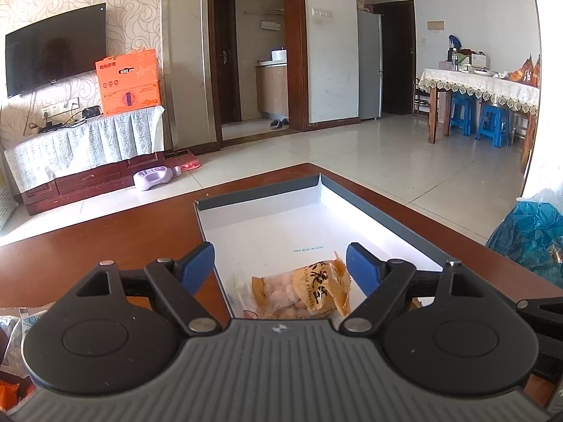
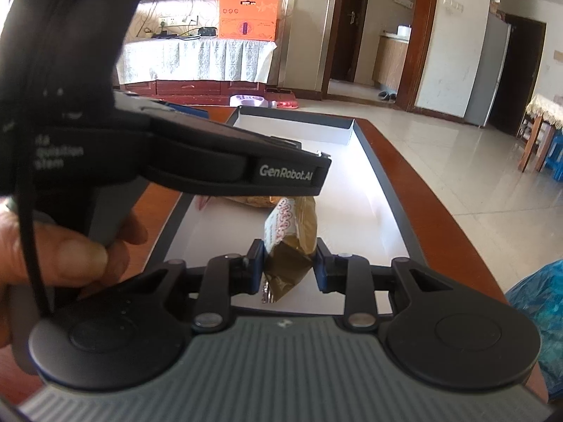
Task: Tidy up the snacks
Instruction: 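Lower the lollipop into the box and open the left gripper while the right drops the pastry, then move the left tool to the gold-wrapped chocolate while the right approaches the orange stick packet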
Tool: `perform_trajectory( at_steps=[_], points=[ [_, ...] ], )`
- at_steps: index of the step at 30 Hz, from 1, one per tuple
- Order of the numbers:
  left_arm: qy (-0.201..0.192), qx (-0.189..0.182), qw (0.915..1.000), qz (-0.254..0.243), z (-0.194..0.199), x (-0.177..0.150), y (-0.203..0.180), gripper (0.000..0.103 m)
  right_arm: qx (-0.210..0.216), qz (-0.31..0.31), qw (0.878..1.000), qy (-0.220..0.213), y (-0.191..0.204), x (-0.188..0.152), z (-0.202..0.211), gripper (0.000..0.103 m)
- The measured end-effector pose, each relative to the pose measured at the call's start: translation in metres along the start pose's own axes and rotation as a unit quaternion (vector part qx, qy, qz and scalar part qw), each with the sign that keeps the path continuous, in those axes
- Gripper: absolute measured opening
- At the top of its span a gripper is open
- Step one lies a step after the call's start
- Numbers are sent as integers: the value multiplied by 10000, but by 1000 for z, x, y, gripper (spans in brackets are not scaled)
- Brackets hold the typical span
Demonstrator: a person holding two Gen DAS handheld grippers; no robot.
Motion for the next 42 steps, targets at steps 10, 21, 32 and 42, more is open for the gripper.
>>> perform_trajectory(
  at_steps=[10, 21, 32, 42],
  points=[
    [-26, -33, 10000, 40, 10, -4, 4, 89, -148, 34, 9994, -318, 2, 3, 8, 52],
    [-1, 29, 9998, 211, 29, -6, 19, 93, -190, 79, 9984, -532, 0, 3, 20, 59],
    [-135, 337, 9989, 282, 71, -12, 55, 95, -149, 203, 9978, -617, 11, 3, 27, 63],
    [30, 619, 9964, 582, 102, -33, 103, 95, 0, 196, 9972, -724, 22, 7, 32, 63]
  ],
)
Point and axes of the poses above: each gripper's, at about its wrist camera, not at the fingertips, and z roughly against the way its jaws point, y to its left, x to its top, the point moved 5 cm from there along -z, roughly the way its jaws point, and after that the axes turned 15 degrees about x, right-handed, at the moved point
